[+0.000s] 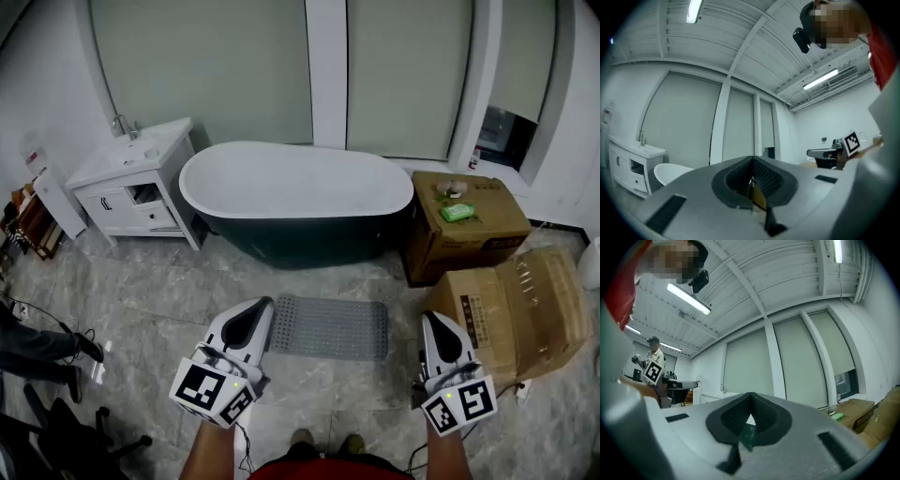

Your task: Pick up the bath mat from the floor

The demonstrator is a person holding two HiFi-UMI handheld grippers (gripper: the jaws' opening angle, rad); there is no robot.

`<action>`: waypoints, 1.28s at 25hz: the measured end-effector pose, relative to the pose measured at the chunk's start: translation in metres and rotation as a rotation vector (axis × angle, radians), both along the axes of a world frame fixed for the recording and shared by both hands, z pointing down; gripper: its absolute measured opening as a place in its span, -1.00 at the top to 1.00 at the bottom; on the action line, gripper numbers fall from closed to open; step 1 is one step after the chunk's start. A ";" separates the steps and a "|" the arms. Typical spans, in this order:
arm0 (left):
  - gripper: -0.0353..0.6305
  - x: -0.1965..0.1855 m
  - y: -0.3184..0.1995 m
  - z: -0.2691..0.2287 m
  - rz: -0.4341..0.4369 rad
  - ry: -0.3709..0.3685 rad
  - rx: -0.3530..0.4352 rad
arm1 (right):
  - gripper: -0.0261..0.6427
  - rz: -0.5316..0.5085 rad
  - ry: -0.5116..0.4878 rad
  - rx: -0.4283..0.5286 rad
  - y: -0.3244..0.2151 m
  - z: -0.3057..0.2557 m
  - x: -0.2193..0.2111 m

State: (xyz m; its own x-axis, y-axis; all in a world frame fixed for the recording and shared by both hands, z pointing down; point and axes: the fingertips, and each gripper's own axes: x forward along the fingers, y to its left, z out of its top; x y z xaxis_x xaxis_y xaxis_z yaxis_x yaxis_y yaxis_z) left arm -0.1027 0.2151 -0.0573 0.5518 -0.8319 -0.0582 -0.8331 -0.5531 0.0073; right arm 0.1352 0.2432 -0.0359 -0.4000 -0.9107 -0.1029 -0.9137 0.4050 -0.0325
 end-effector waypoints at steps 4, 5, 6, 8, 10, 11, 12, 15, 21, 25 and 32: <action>0.86 -0.011 -0.005 0.004 0.004 0.006 -0.004 | 0.92 0.001 -0.017 0.010 -0.002 -0.001 -0.009; 0.86 -0.014 -0.007 0.005 0.003 0.007 -0.005 | 0.91 0.004 -0.027 0.014 -0.003 -0.001 -0.010; 0.86 -0.018 -0.009 0.007 0.002 0.008 -0.007 | 0.91 0.011 -0.035 0.015 -0.004 -0.001 -0.011; 0.86 -0.029 -0.013 0.011 -0.001 0.008 -0.012 | 0.91 0.029 -0.038 0.011 -0.005 0.001 -0.011; 0.86 -0.042 -0.017 0.014 -0.004 0.006 -0.020 | 0.91 0.048 -0.034 0.003 -0.007 0.003 -0.014; 0.86 -0.049 -0.019 0.017 -0.006 0.006 -0.023 | 0.91 0.057 -0.031 -0.003 -0.007 0.005 -0.015; 0.86 -0.055 -0.022 0.019 -0.006 0.006 -0.027 | 0.91 0.066 -0.028 -0.009 -0.008 0.007 -0.016; 0.86 -0.067 -0.029 0.028 -0.003 0.004 -0.037 | 0.91 0.086 -0.016 -0.032 -0.010 0.016 -0.018; 0.86 -0.081 -0.048 0.043 -0.002 0.003 -0.059 | 0.91 0.104 0.021 -0.058 -0.018 0.025 -0.026; 0.86 -0.081 -0.068 0.050 -0.016 -0.008 -0.066 | 0.91 0.112 0.027 -0.063 -0.037 0.031 -0.016; 0.86 -0.078 -0.116 0.062 -0.061 -0.022 -0.064 | 0.91 0.107 0.016 -0.067 -0.089 0.044 0.004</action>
